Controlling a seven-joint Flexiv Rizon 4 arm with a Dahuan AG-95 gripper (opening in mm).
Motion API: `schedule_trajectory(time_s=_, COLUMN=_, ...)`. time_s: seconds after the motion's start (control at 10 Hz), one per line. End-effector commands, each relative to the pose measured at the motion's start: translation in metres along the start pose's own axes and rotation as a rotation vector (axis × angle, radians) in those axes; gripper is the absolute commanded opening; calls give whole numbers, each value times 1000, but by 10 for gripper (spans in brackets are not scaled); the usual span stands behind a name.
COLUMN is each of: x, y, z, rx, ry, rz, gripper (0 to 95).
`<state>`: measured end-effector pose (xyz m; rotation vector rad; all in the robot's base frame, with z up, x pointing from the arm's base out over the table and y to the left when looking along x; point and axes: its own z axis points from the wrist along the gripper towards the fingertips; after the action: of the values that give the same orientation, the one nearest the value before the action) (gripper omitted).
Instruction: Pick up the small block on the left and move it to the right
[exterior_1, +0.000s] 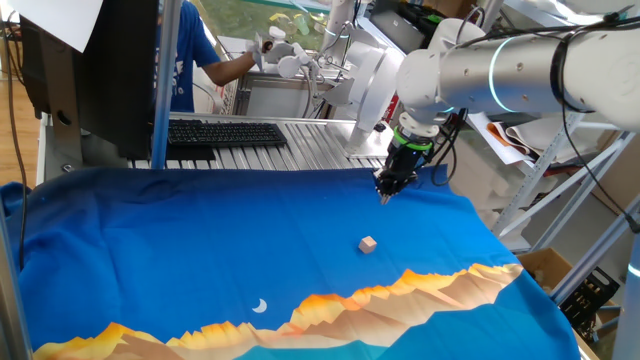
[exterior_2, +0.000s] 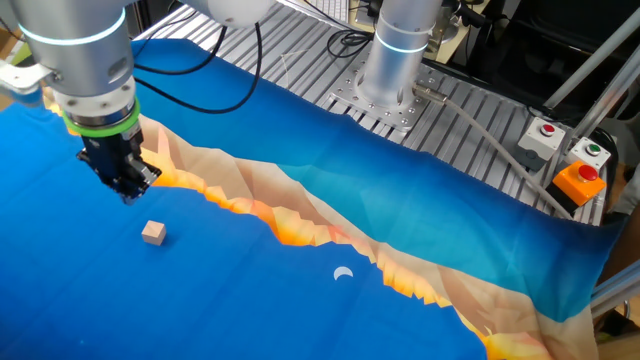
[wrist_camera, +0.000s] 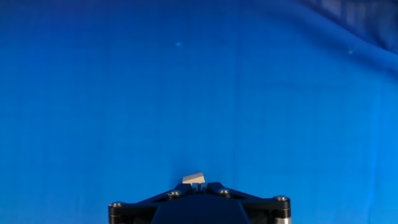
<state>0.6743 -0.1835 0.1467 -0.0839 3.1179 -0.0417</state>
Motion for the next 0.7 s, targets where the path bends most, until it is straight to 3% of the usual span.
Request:
schedule_trajectory(time_s=0.1, x=0, y=0, z=0, rx=1, ry=2, rz=2, gripper=0)
schedule_trajectory(time_s=0.5, x=0, y=0, z=0, rx=0, ry=-1, rz=11, gripper=0)
schedule_trajectory(time_s=0.7, x=0, y=0, z=0, rx=11, ry=39, rz=9, gripper=0)
